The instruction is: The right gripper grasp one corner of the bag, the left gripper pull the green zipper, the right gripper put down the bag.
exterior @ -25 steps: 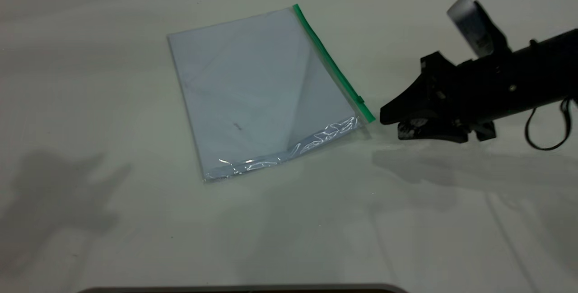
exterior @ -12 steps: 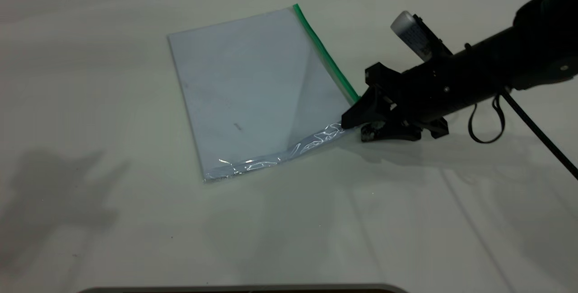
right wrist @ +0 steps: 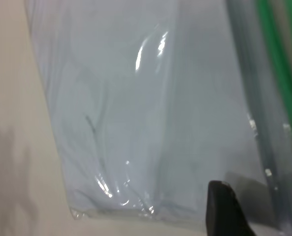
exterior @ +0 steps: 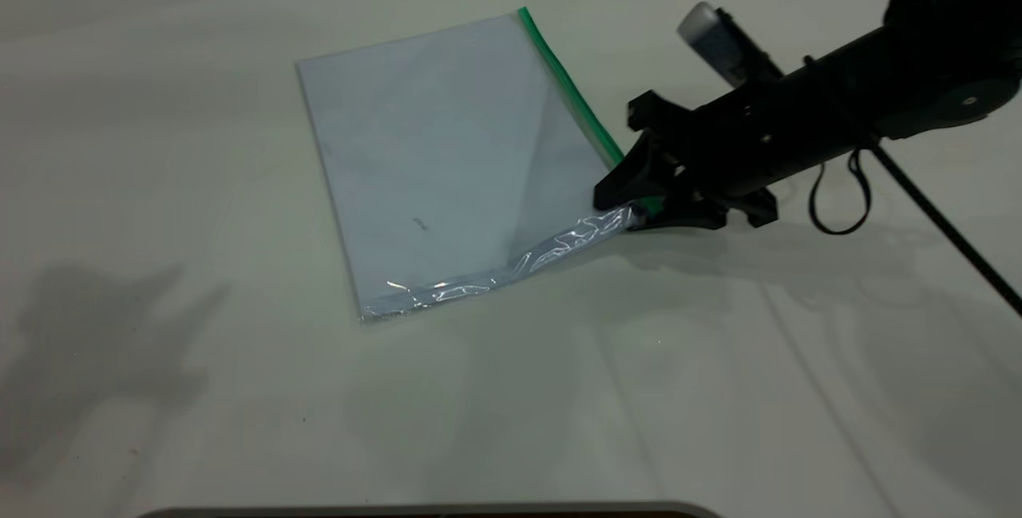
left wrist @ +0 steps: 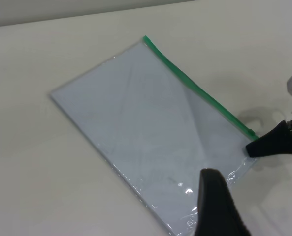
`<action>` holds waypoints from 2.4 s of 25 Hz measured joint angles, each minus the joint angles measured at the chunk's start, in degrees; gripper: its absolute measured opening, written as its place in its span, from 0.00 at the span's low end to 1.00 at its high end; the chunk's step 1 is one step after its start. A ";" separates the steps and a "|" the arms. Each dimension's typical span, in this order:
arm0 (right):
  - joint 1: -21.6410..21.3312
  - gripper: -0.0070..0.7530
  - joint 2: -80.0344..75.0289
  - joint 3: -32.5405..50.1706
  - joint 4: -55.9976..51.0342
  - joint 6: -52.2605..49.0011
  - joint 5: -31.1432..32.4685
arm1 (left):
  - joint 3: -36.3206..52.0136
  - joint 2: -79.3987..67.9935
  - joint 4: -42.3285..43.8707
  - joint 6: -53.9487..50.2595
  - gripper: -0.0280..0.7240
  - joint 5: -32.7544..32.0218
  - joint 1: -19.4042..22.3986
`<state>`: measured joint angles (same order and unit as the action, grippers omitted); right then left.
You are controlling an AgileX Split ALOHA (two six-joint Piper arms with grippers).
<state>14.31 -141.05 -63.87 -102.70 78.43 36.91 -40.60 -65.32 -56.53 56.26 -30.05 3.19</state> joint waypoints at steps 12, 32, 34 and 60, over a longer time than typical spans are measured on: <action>1.16 0.05 -0.12 -1.21 0.69 1.12 3.19 | 0.00 0.00 0.00 0.00 0.66 0.04 0.00; -2.28 0.05 16.31 -13.43 45.45 -16.03 0.28 | -6.65 -11.63 -10.45 11.03 0.66 2.46 -3.19; 0.86 0.05 16.08 -13.43 43.46 -12.34 -0.17 | -9.15 -15.52 -12.49 14.50 0.66 2.53 -5.09; 1.10 0.05 14.47 -13.32 38.04 2.26 15.02 | -51.76 -66.29 -8.63 32.34 0.62 -25.86 -16.95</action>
<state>15.41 -126.58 -77.19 -64.67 80.69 51.93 -92.36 -131.61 -65.17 88.59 -55.92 -13.77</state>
